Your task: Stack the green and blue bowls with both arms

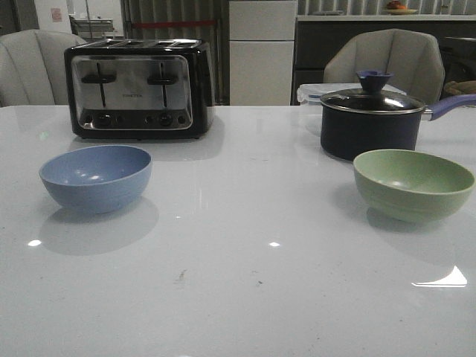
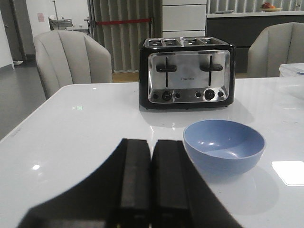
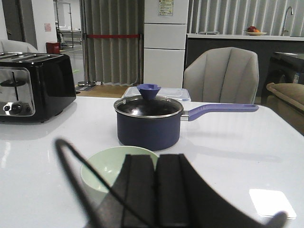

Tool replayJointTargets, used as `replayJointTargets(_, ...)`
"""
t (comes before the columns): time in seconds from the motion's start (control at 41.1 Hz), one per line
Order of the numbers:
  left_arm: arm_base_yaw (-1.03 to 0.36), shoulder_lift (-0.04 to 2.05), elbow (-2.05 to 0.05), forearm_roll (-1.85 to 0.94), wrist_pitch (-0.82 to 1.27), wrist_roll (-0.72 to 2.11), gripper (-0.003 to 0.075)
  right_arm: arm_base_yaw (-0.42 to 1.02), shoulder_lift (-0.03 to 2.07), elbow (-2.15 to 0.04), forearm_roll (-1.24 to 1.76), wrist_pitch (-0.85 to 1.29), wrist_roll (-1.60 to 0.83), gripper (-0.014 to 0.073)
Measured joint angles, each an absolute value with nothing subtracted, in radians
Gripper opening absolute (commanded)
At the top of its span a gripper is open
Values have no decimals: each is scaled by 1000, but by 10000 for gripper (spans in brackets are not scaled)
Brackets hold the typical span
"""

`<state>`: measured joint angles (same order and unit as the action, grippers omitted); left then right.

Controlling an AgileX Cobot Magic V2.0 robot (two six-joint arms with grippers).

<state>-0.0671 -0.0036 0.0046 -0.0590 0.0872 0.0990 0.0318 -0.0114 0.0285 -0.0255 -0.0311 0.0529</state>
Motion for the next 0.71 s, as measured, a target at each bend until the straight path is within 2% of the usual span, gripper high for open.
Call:
replayJointTargets(0.414,-67,-4,-6,-59,0,99,93,32,-11,11,-25,7,53,28)
replayJointTargets(0.56,-67,-4,-92,-59,0,99,93,32,-11,-140,-25,144,53,28)
replayJointTargets(0.706,-67,6,-258,-59,104,99,93,32,19,-314,-25,275,53,28)
